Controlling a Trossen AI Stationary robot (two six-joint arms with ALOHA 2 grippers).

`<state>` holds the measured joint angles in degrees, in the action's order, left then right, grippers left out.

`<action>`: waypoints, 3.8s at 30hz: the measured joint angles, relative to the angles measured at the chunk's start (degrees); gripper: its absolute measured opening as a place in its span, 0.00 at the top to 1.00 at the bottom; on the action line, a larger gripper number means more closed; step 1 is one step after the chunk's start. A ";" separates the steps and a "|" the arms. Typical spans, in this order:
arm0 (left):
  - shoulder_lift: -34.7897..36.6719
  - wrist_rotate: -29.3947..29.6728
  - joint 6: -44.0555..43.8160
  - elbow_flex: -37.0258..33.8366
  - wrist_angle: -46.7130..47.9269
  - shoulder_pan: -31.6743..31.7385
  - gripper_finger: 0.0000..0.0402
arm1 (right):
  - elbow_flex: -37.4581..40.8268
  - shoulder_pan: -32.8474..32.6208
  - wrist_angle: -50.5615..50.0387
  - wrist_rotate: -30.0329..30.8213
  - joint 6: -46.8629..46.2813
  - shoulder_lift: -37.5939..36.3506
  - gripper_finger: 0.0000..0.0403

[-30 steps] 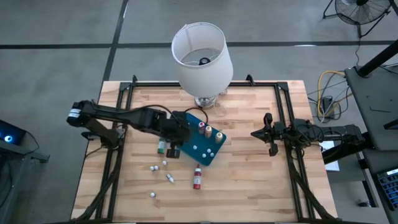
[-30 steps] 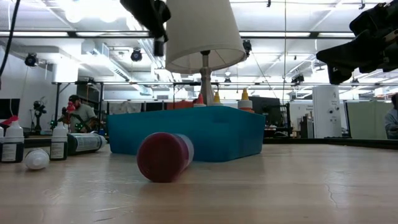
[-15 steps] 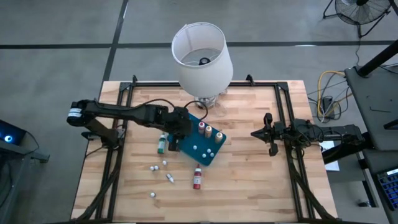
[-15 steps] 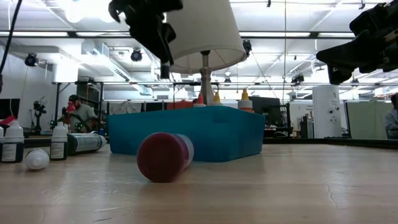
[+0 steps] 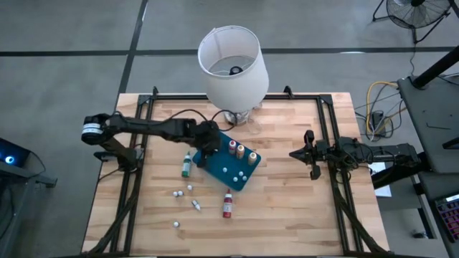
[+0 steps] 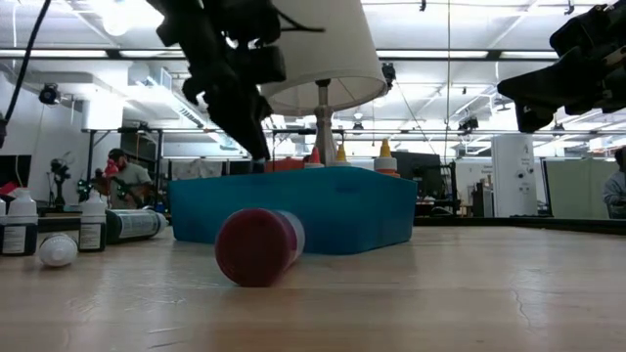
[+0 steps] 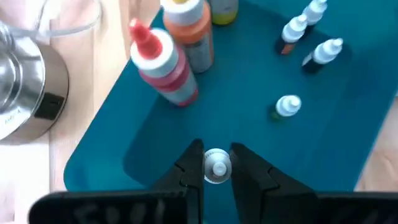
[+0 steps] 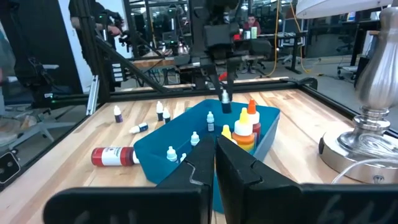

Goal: Pick & Place food coloring
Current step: Put the small red food coloring bottle into the blue container, then put the small blue food coloring bottle into the blue container

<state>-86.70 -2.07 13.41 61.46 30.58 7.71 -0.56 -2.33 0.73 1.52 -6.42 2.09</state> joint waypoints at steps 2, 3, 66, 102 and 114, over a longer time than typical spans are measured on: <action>0.00 -0.27 0.00 -1.17 0.03 0.60 0.92 | 0.00 -0.01 0.00 -0.02 0.00 0.00 0.98; 0.00 -0.32 0.00 -1.84 0.01 0.72 0.92 | 0.00 -0.02 0.01 -0.02 0.00 0.00 0.98; 0.00 -3.35 -6.47 -15.55 -13.84 1.48 0.73 | 0.00 -0.02 0.00 0.00 0.00 0.00 0.98; 10.99 -3.20 -9.14 -2.49 10.28 -11.97 0.73 | 0.00 0.00 0.01 0.02 0.00 0.38 0.98; 10.99 -2.92 -10.67 0.04 12.78 -22.91 0.73 | 0.00 -0.01 0.02 -0.01 0.00 0.33 0.98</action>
<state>-75.70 -4.99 2.74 61.50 43.36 -15.19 -0.56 -2.34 0.75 1.51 -6.42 2.42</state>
